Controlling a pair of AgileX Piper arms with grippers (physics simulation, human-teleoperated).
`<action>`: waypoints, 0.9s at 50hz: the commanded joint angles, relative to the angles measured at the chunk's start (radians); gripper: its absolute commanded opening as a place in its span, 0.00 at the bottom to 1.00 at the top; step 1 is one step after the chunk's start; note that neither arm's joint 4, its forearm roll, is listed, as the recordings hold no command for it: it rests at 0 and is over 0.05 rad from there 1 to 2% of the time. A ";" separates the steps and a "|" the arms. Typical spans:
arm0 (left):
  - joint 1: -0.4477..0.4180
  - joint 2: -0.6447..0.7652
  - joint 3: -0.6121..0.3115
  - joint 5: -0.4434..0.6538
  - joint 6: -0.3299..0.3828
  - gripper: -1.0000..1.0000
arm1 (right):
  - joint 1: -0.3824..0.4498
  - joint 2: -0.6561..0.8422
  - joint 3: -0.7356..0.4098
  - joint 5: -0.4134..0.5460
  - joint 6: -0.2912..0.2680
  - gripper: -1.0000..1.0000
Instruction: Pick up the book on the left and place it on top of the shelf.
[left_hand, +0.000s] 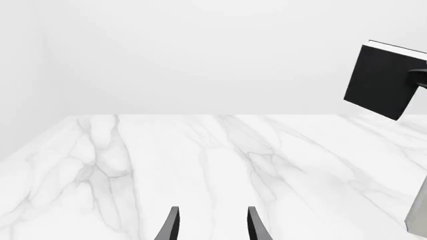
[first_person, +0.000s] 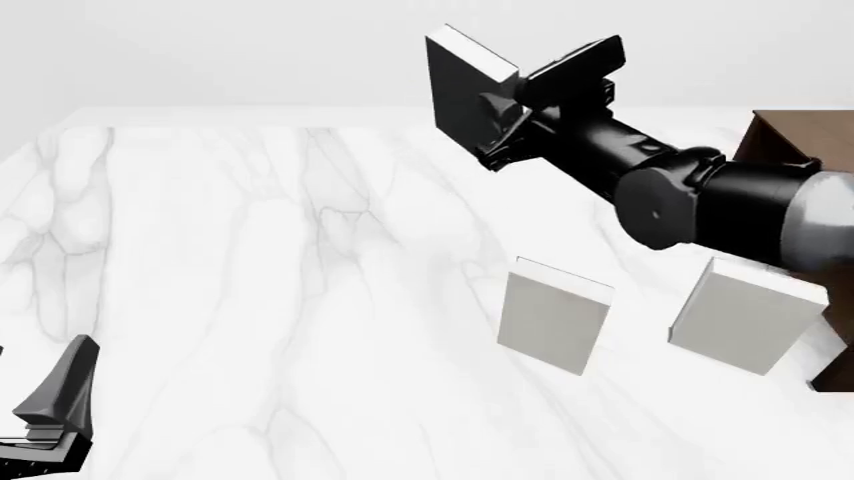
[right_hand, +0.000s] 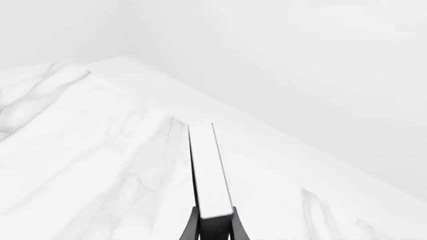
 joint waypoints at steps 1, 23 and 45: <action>0.000 0.000 0.000 0.000 0.000 1.00 | -0.043 -0.132 0.045 0.032 -0.010 0.00; 0.000 0.000 0.000 0.000 0.000 1.00 | -0.169 -0.325 0.090 0.151 -0.104 0.00; 0.000 0.000 0.000 0.000 0.000 1.00 | -0.285 -0.409 0.074 0.247 -0.218 0.00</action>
